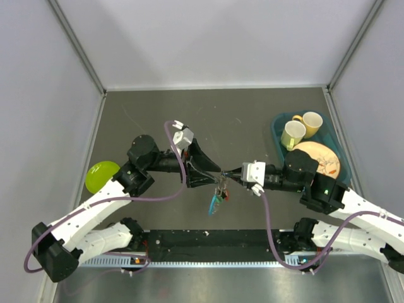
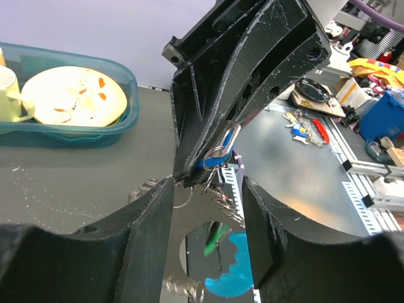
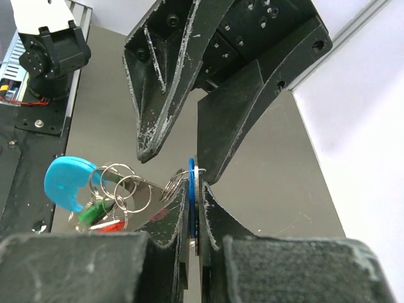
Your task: Remove the keys from the keyring
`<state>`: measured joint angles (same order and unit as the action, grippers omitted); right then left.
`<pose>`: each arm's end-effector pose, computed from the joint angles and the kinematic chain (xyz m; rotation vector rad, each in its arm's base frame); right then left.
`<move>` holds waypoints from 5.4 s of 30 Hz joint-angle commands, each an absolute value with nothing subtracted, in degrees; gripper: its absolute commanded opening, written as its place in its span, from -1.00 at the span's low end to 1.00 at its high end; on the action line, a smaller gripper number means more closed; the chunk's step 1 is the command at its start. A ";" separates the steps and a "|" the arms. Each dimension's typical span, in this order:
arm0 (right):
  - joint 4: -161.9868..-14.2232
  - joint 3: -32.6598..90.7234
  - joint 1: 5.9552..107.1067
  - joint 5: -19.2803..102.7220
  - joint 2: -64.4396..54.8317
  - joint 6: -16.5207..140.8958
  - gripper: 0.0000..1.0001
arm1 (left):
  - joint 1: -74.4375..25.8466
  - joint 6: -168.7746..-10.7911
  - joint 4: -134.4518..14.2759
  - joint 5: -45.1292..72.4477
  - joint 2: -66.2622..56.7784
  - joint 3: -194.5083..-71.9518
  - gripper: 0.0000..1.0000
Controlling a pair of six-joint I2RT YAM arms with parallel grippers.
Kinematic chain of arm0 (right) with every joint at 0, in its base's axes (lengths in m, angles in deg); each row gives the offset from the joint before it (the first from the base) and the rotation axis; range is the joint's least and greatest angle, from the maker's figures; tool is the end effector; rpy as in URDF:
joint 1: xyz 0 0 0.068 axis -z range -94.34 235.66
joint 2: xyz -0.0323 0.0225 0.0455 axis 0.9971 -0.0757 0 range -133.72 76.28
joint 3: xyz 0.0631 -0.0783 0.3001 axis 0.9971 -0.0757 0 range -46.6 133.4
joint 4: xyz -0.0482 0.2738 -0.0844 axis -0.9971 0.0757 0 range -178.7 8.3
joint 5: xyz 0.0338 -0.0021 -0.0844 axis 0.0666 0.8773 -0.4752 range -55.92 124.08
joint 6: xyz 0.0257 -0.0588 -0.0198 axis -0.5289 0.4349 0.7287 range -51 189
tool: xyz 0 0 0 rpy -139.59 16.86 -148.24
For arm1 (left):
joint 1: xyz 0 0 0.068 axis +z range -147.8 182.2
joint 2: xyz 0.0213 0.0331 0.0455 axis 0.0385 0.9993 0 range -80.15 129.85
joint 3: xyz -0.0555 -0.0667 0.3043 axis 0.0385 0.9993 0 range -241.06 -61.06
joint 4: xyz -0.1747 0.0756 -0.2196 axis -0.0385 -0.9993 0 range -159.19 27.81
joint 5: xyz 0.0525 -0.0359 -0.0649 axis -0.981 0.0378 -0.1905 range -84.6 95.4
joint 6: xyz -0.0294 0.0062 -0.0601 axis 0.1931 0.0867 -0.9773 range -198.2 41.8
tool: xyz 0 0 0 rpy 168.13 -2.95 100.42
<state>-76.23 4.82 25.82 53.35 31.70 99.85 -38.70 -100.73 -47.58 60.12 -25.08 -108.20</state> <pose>0.0806 0.1737 0.4106 -1.3821 1.0008 0.6598 0.1444 -0.1829 0.4002 1.0940 1.3333 -1.5371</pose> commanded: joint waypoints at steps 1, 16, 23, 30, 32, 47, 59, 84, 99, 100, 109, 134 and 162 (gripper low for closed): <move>-80.09 7.89 26.07 53.33 32.77 98.27 -1.00 | -40.07 -99.83 -43.82 61.82 -24.95 -110.98 0.04; -83.16 6.31 26.16 52.36 33.65 96.25 -1.00 | -41.92 -100.87 -42.95 62.09 -24.42 -109.31 -0.03; -83.60 5.52 26.07 49.99 34.18 96.69 -1.00 | -42.36 -103.34 -39.34 61.65 -26.71 -106.77 -0.03; -83.43 4.81 26.07 48.32 34.97 96.51 -1.00 | -42.97 -104.22 -38.46 61.56 -26.62 -106.41 -0.01; -82.82 4.99 26.16 47.62 35.14 96.95 -1.00 | -43.15 -104.83 -36.72 61.47 -26.54 -105.54 -0.01; -67.79 11.05 26.16 42.69 35.58 115.05 -1.00 | -43.41 -98.43 -45.13 55.94 -28.20 -106.67 0.01; -67.08 15.09 26.07 46.30 33.48 114.36 -1.00 | -44.81 -96.75 -44.17 53.13 -27.50 -108.87 0.01; -67.17 17.29 26.07 43.84 32.24 103.02 -1.00 | -49.91 -88.75 -49.62 36.08 -30.05 -112.30 0.01; -68.75 16.24 26.07 42.52 31.10 100.99 -1.00 | -50.71 -85.06 -54.37 35.18 -26.62 -113.53 0.02; -68.75 16.24 26.07 42.26 30.84 101.08 -1.00 | -50.79 -85.15 -53.33 36.15 -26.71 -113.27 0.02; -68.84 16.59 26.07 41.55 30.66 100.03 -1.00 | -50.88 -85.32 -53.14 33.79 -27.15 -111.42 0.01; -68.75 12.90 26.07 43.48 33.74 94.32 -1.00 | -51.06 -87.96 -52.70 34.31 -22.84 -114.94 -0.39; -67.87 9.47 25.98 47.09 39.28 94.05 -1.00 | -51.32 -87.35 -54.45 42.31 -22.58 -114.06 -1.00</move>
<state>-63.75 8.23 26.09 44.78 37.86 93.27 -51.79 -90.04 -54.51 41.32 -22.63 -112.87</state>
